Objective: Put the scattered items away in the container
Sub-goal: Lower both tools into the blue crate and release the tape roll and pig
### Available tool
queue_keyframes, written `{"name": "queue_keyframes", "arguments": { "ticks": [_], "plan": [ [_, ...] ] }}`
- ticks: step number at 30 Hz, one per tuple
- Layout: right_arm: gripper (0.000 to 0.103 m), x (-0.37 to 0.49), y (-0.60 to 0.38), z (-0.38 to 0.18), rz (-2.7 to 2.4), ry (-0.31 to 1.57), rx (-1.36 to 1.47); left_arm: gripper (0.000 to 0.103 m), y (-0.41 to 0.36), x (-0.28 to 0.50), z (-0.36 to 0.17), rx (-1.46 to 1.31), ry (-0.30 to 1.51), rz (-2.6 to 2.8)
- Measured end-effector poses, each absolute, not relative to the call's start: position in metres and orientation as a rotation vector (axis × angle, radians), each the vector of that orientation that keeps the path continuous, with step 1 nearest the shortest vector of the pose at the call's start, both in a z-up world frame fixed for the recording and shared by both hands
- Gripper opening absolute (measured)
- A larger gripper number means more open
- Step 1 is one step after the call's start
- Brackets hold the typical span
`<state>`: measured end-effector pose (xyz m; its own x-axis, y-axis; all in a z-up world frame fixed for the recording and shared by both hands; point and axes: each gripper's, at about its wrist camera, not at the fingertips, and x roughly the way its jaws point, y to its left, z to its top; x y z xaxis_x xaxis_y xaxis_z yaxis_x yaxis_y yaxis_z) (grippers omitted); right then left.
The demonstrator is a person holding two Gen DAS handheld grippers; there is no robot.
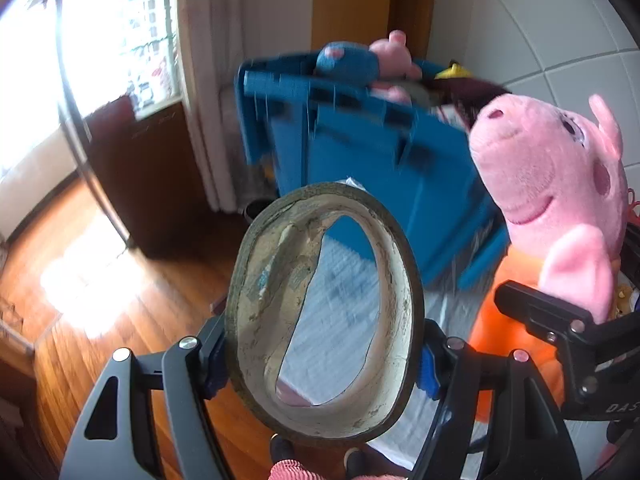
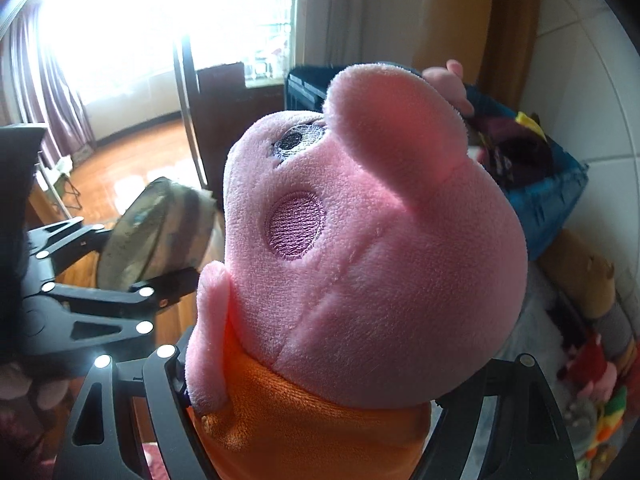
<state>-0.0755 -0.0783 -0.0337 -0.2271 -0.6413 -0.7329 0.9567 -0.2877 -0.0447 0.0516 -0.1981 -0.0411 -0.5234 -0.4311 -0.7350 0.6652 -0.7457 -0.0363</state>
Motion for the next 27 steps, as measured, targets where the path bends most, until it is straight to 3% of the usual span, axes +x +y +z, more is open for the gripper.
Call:
{"name": "queue_keyframes", "arguments": {
  "ticks": [9, 13, 20, 27],
  "plan": [
    [0.081, -0.113, -0.131, 0.054, -1.960, 0.420, 0.631, 0.070, -0.290, -0.010, 0.056, 0.876, 0.122, -2.466],
    [0.081, -0.140, -0.147, 0.086, -2.094, 0.333, 0.603, 0.070, -0.321, -0.055, 0.076, 0.897, 0.090, -2.563],
    [0.081, -0.193, -0.171, 0.097, -2.254, 0.311, 0.620, 0.070, -0.344, -0.152, 0.065, 0.972, 0.104, -2.677],
    [0.081, -0.263, -0.210, 0.055, -2.243, 0.345, 0.760, 0.070, -0.354, -0.219, 0.019, 1.134, 0.093, -2.648]
  ]
}}
